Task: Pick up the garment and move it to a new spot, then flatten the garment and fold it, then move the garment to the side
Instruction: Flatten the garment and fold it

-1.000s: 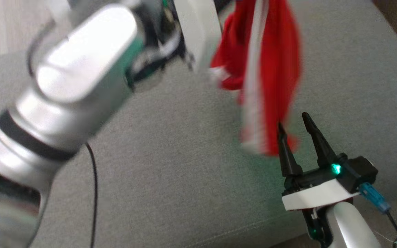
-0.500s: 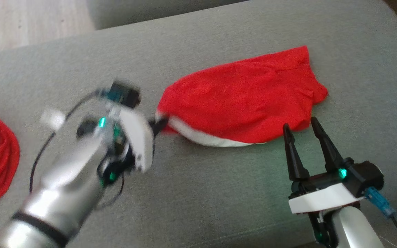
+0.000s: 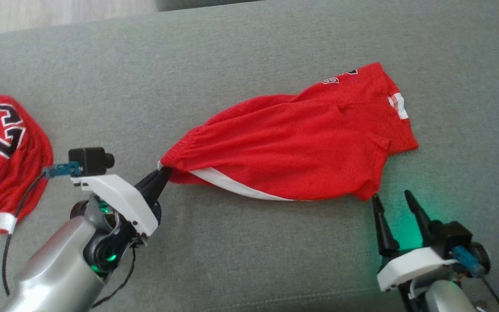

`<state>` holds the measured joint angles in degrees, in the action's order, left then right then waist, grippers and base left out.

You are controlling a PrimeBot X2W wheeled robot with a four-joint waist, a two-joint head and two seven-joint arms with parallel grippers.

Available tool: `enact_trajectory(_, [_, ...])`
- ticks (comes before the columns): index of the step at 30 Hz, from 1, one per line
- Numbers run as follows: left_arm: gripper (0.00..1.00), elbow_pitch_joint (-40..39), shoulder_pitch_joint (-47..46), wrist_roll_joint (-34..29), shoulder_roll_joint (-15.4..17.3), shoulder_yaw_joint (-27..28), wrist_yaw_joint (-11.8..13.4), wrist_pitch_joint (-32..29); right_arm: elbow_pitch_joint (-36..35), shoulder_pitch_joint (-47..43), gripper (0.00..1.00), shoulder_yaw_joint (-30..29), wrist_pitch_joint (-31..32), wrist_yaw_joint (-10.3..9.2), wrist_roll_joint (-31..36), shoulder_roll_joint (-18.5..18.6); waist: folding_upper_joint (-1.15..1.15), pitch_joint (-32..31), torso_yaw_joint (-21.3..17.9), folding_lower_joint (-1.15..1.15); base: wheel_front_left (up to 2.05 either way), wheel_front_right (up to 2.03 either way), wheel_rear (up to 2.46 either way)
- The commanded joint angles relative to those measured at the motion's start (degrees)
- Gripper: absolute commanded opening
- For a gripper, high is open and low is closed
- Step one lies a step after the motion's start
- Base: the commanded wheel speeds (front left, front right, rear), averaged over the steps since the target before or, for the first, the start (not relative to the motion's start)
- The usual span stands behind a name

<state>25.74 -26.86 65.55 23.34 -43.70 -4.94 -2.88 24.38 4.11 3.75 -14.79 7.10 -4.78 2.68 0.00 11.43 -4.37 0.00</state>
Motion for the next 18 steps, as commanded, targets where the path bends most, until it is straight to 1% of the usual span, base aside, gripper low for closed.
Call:
enact_trajectory(1, [0.00,-2.17,-2.28,0.48,2.08,3.25,0.48,1.27,-0.33,2.56,1.00,1.92,-0.21,0.39,0.10,0.20,0.00,0.47,0.82,0.00,0.00,0.00,0.00])
enact_trajectory(7, [0.00,-3.70,-2.22,0.55,1.92,4.13,0.90,2.98,3.49,5.81,1.00,6.39,-0.21,0.39,-2.09,0.20,0.00,1.77,1.68,0.00,0.00,0.00,0.00])
enact_trajectory(11, [0.00,-4.59,-2.31,-0.41,2.41,4.20,0.66,4.44,2.91,8.40,1.00,10.30,-0.21,0.39,-3.59,0.20,0.00,2.36,1.50,0.00,0.00,0.00,0.00])
enact_trajectory(12, [0.00,-4.82,-2.20,-0.58,2.51,4.26,0.48,5.00,2.11,8.74,0.97,10.62,-0.21,0.39,-3.48,0.20,0.00,2.35,1.36,0.00,0.00,0.00,0.00])
enact_trajectory(13, [0.00,-5.02,-2.02,-0.68,2.59,4.35,0.29,5.57,0.87,9.00,0.75,11.03,-0.21,0.39,-3.26,0.20,0.00,2.27,1.21,0.00,0.00,0.00,0.00])
enact_trajectory(14, [0.00,-5.29,-1.81,-0.90,2.65,4.33,0.10,6.17,-0.48,9.02,0.45,11.60,-0.21,0.39,-3.30,0.20,0.00,2.07,1.05,0.00,0.00,0.00,0.00])
enact_trajectory(16, [0.00,-5.92,-1.16,-1.31,2.71,4.13,-0.31,7.35,-2.80,8.62,0.24,12.70,-0.21,0.39,-4.10,0.20,0.00,1.38,0.69,0.00,0.00,0.00,0.00])
enact_trajectory(17, [0.00,-6.36,-0.71,-1.33,2.67,4.04,-0.60,7.98,-4.01,8.33,0.08,13.31,-0.21,0.39,-4.91,0.20,0.00,0.93,0.50,0.00,0.00,0.00,0.00])
enact_trajectory(18, [0.00,-6.88,-0.17,-1.10,2.58,4.08,-0.91,8.68,-5.10,8.09,0.00,13.73,-0.21,0.39,-5.49,0.20,0.00,0.45,0.30,0.00,0.00,0.00,0.00])
